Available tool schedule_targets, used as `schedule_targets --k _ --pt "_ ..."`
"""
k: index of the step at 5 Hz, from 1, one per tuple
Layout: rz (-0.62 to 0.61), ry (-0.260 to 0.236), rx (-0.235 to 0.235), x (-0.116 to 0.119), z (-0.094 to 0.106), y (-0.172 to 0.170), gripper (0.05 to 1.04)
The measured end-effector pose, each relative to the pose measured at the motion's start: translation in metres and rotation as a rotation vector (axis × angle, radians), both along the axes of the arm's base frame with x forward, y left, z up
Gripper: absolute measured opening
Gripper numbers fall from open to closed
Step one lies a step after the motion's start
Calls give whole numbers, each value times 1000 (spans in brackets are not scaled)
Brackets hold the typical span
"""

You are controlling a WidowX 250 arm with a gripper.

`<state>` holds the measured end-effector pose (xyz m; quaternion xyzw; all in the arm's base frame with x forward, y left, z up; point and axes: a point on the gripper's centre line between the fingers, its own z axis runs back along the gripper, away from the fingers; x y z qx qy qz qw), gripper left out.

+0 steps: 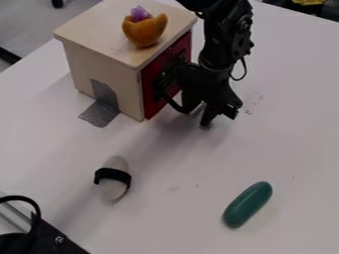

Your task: Opened the drawer

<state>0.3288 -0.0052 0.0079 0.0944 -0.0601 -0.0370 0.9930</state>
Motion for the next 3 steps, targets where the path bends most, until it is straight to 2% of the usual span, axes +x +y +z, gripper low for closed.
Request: schedule_targets --k 1,2,3 --pt "-29 6 -1 -1 0 -9 176" --pt "-56 8 -17 -3 0 -25 127" --pt "-108 10 -17 -7 1 -45 124"
